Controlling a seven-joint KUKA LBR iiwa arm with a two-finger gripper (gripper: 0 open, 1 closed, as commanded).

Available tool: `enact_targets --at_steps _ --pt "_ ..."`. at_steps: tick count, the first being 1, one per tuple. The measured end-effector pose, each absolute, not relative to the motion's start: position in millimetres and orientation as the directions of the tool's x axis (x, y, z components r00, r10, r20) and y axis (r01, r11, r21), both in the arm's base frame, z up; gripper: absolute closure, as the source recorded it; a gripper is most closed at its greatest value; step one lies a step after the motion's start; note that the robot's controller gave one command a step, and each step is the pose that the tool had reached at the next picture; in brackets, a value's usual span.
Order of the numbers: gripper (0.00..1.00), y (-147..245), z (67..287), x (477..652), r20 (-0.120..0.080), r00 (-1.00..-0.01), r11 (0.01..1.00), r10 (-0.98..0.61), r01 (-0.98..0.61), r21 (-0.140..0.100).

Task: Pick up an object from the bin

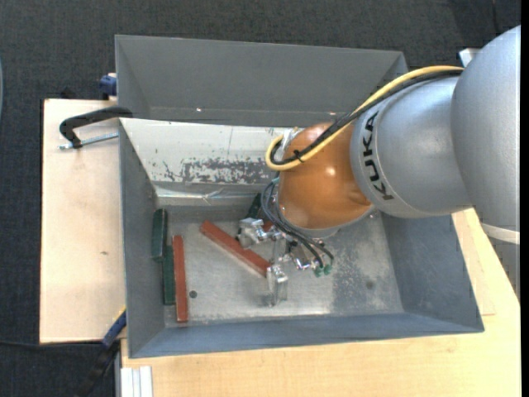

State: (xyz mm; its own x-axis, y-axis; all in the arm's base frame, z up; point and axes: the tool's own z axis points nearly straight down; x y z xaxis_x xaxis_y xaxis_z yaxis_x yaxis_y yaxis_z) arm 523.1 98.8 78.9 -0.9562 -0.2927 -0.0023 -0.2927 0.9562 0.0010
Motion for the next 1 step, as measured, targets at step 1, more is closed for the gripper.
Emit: enact_targets --at_steps 1 --pt "1.00 138.4 73.3 587.0 -0.010 -0.999 0.999 -0.038 -0.038 0.006"
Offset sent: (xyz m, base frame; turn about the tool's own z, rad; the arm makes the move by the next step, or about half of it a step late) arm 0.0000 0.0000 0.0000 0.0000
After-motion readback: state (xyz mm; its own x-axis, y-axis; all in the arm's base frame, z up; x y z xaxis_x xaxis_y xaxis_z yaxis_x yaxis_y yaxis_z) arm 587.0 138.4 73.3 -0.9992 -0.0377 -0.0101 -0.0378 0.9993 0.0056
